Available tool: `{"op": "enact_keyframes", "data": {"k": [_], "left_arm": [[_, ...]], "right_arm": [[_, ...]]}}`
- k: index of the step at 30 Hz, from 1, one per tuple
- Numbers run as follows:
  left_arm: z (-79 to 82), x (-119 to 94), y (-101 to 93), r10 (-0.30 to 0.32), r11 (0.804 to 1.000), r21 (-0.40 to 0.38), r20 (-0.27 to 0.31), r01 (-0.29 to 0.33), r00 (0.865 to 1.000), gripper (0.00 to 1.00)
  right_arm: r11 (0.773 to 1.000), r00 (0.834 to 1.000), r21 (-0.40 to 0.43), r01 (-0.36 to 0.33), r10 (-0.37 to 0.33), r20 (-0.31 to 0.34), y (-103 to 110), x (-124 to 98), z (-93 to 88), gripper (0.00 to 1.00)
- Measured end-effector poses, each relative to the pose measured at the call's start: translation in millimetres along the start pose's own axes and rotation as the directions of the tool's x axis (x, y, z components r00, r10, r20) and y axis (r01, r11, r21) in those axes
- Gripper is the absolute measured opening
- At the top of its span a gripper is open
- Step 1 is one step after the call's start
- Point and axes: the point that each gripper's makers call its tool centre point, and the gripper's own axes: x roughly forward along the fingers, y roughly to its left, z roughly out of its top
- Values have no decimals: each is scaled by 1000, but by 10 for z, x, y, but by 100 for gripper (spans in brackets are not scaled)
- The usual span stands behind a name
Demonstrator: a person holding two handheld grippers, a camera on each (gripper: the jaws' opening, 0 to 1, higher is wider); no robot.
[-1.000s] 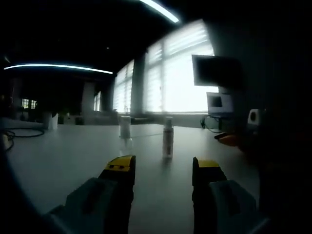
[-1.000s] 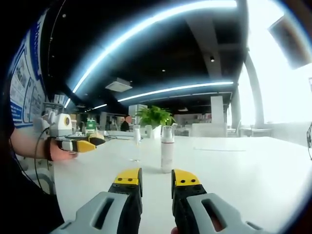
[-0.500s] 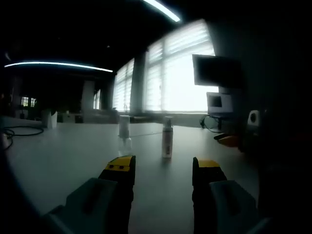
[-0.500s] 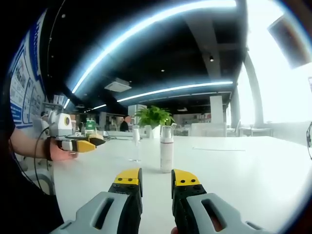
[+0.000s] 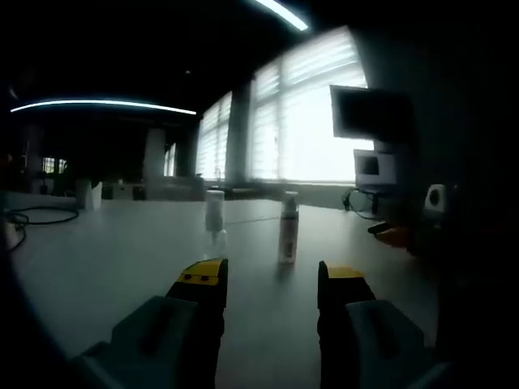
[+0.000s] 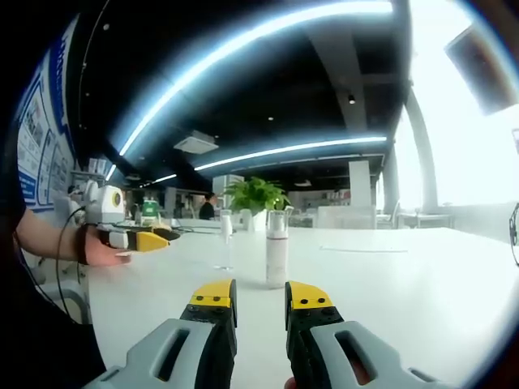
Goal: Clamp pump bottle remove cover press pump head put on cover
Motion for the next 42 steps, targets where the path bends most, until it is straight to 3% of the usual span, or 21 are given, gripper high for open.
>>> {"op": "enact_keyframes", "data": {"k": [18, 21, 23, 34, 42], "left_arm": [[116, 454, -127, 32, 999, 12, -12, -32, 999, 35], [82, 530, -161, 26, 1000, 8, -21, -26, 999, 35], [24, 569, -170, 17, 997, -68, -35, -19, 999, 35], [-26, 757, -200, 31, 999, -21, -38, -32, 999, 35], [-33, 882, -180, 31, 998, -50, -29, -32, 999, 34]], "right_arm": [[1000, 1000, -1, 3, -3, -6, 14, -2, -6, 18], [1000, 1000, -2, 4, -4, -7, 9, 0, -5, 18], [1000, 1000, -2, 5, -5, -6, 6, -1, -4, 18], [1000, 1000, -3, 2, -2, -8, 18, -2, -4, 18], [1000, 1000, -1, 4, -4, -4, 11, -3, 3, 18]]}}
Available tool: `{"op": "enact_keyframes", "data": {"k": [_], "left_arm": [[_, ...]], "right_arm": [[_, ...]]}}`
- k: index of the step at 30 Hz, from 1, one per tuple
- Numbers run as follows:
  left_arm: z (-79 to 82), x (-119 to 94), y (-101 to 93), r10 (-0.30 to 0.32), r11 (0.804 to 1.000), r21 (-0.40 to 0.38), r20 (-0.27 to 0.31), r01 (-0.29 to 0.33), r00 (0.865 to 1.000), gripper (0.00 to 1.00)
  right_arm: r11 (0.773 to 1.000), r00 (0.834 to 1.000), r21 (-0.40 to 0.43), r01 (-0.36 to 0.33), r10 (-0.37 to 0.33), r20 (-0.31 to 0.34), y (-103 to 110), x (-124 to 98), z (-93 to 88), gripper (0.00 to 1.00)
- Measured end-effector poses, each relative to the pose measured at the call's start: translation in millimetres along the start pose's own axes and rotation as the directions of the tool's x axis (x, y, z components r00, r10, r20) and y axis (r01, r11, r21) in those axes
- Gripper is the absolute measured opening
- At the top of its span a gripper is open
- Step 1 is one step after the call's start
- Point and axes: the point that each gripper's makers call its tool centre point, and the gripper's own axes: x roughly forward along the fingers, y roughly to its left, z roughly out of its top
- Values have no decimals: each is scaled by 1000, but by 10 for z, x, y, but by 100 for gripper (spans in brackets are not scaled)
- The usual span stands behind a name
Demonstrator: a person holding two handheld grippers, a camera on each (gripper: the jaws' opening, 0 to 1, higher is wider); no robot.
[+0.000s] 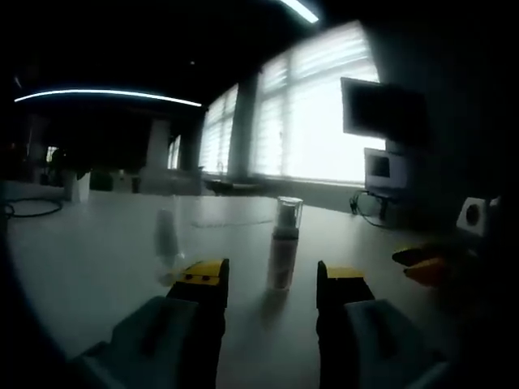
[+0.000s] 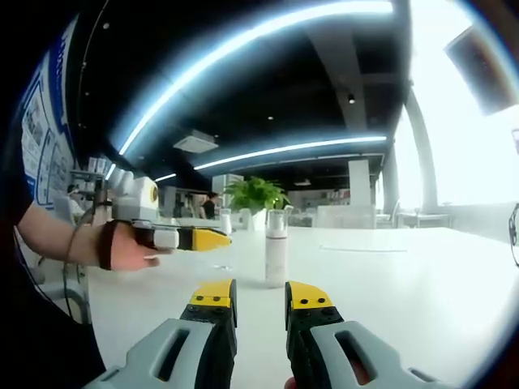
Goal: Clamp pump bottle remove cover press pump head put on cover
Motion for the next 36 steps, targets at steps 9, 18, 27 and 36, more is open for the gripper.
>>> {"op": "enact_keyframes", "data": {"k": [9, 18, 27, 36], "left_arm": [[-13, 201, -51, -25, 1000, 13, -4, 25, 1000, 34], [-6, 401, -59, -23, 999, 40, -4, 23, 1000, 34], [24, 463, -49, -1, 999, 51, 22, 0, 1000, 32], [82, 647, -208, -17, 998, 58, 18, 16, 1000, 32]], "right_arm": [[1000, 1000, 0, -1, 1, -1, 7, 0, -1, 18], [1000, 1000, -1, -3, 3, -1, 8, 0, -3, 18], [1000, 1000, -4, -8, 8, 0, 13, -2, -4, 18], [1000, 1000, -1, -12, 12, 5, 15, -3, 4, 18]]}}
